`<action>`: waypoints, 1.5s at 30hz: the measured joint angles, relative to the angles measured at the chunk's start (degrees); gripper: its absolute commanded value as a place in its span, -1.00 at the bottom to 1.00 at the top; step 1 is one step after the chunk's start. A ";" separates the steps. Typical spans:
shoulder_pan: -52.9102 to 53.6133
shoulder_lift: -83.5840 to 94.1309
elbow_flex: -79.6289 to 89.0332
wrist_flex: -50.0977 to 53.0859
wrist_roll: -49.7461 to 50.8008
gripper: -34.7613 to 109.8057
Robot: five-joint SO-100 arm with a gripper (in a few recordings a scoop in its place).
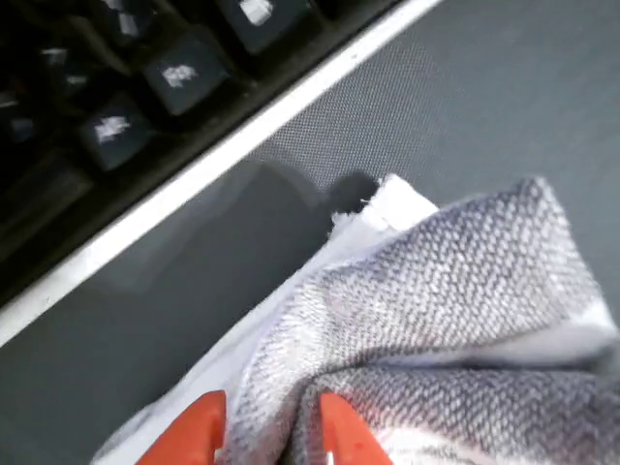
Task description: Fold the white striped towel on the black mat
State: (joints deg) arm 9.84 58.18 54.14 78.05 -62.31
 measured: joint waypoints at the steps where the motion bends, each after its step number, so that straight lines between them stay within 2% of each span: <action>1: 0.00 1.32 -0.09 0.62 -0.62 -0.32; 12: -3.78 19.25 1.32 19.25 -3.16 -0.34; 20: -9.76 15.47 8.53 12.04 -0.70 -0.35; 32: -12.22 -4.04 3.78 0.88 0.62 -0.42; 36: -12.39 -4.31 3.60 1.14 0.62 -0.41; 45: -8.09 8.53 2.02 11.69 -3.34 -0.41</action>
State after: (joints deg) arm 1.76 66.71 56.16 89.74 -65.65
